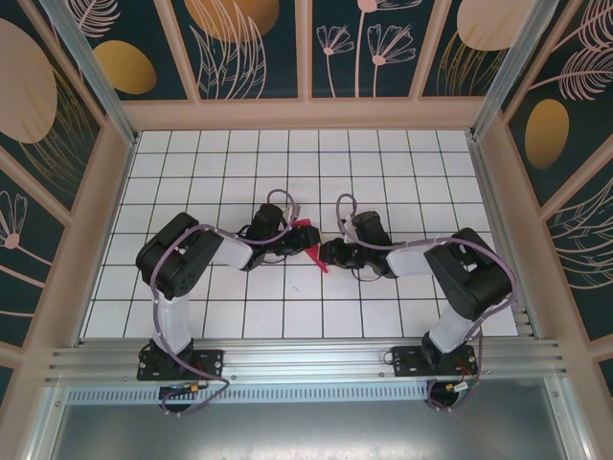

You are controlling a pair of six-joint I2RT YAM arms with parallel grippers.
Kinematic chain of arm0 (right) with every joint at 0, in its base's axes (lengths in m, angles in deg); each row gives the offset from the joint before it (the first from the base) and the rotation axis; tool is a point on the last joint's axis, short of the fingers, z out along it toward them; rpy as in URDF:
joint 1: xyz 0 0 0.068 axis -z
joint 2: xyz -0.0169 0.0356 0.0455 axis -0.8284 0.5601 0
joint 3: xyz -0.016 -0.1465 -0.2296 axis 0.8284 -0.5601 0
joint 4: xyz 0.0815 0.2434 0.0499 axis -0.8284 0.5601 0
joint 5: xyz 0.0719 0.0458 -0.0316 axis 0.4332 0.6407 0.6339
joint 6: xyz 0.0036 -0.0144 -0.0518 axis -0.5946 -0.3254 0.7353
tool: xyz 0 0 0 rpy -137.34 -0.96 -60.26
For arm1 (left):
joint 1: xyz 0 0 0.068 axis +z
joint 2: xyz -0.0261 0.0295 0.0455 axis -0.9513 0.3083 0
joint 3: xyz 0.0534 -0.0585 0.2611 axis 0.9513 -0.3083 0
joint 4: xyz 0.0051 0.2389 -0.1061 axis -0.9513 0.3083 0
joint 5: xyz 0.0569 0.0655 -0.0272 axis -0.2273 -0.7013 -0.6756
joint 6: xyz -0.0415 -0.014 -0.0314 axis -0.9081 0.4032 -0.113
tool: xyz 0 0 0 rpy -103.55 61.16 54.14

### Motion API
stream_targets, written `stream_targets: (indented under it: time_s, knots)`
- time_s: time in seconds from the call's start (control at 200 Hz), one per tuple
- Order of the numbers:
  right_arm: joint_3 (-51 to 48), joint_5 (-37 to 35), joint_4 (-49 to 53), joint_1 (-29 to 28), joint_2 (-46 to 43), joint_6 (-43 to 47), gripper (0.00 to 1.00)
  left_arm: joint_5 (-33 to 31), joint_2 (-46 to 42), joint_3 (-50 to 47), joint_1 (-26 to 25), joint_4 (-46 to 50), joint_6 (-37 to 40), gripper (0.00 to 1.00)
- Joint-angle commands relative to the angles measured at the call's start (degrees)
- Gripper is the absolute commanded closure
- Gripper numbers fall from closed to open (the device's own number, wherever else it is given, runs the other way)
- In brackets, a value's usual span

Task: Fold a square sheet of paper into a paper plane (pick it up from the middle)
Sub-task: Fold the wing for the fifth time at the center of the table.

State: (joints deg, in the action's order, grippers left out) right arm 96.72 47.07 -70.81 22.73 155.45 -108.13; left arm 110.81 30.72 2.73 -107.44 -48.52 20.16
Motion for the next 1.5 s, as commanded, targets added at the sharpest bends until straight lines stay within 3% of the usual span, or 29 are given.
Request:
stream_targets:
  time_s: [0.0,0.24,0.395,0.771,0.921,1.071,1.301,1.496]
  knots:
    - [-0.95,-3.07,4.60,-0.41,-2.80,0.54,0.71,-0.11,1.99,0.81,0.04,0.65,1.72,0.58]
    - [1.61,-0.96,7.24,-1.10,-0.50,1.45,0.72,0.38,2.30,0.94,-0.01,1.12,1.72,0.58]
    - [2.80,-4.61,10.68,-1.21,0.73,1.77,0.76,0.72,2.60,1.02,0.00,0.99,1.54,0.58]
    - [5.71,-10.90,19.62,-2.06,5.02,1.98,0.95,-0.23,3.79,2.40,0.06,5.08,1.82,0.58]
    - [5.98,-11.27,20.38,-2.81,4.95,2.14,0.94,-1.65,3.78,2.34,0.07,7.80,1.77,0.58]
    - [6.39,-13.31,21.70,-2.87,-1.60,1.64,0.91,-1.42,3.97,2.38,0.05,8.55,2.16,0.58]
    - [5.04,-7.12,17.02,-2.45,-9.28,1.21,0.84,-0.81,4.27,3.11,-0.01,9.20,2.50,0.57]
    - [4.17,1.04,10.03,-2.73,-5.27,-0.66,0.95,-0.45,4.36,3.48,0.02,9.42,2.51,0.58]
